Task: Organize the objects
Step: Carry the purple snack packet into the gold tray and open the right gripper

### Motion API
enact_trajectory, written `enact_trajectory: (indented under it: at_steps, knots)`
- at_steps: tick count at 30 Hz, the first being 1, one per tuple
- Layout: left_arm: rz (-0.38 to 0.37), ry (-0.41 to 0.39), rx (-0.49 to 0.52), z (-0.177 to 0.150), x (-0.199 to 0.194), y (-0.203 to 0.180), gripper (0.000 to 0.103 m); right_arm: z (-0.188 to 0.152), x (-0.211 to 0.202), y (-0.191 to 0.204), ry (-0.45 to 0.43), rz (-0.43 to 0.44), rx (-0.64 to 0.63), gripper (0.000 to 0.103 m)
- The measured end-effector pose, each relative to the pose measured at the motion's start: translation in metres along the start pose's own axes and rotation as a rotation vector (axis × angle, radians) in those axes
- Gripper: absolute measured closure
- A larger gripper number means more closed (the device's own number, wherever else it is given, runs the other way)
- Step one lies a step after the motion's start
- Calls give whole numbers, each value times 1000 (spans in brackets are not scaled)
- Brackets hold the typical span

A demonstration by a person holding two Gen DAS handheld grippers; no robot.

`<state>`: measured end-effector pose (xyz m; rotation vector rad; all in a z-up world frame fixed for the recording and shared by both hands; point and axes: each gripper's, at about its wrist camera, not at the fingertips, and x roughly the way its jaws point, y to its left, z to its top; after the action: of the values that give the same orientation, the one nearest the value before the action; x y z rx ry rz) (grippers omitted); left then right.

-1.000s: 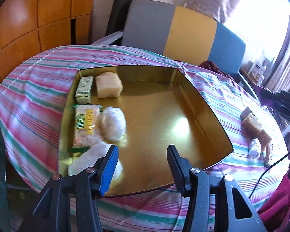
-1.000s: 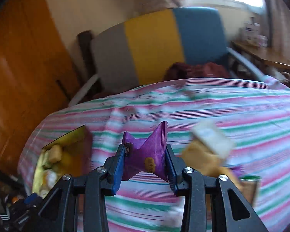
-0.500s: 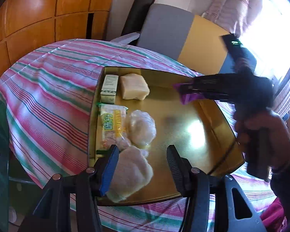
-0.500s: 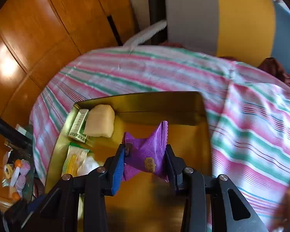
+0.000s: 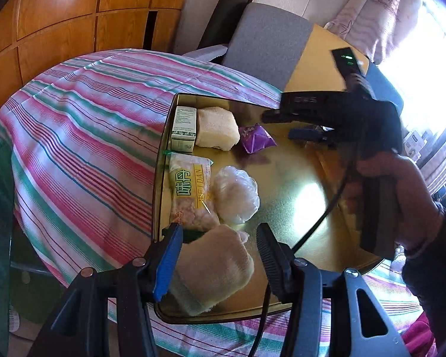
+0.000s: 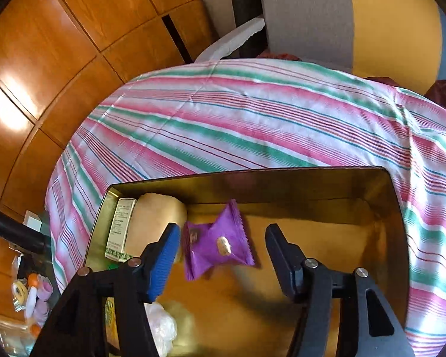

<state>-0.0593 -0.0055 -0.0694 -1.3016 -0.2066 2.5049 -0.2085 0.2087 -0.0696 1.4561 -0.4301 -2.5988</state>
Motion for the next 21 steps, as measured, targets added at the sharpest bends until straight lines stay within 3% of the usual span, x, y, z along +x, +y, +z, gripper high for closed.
enact_trajectory:
  at_steps: [11,21]
  knots:
    - [28,-40,63,0,-15,-18,51,-43,-79,-27,-84,-13,-12,28]
    - [8,-55,155,-10,-29,-51,51,-106,-147,-69,-149,-90,-5,26]
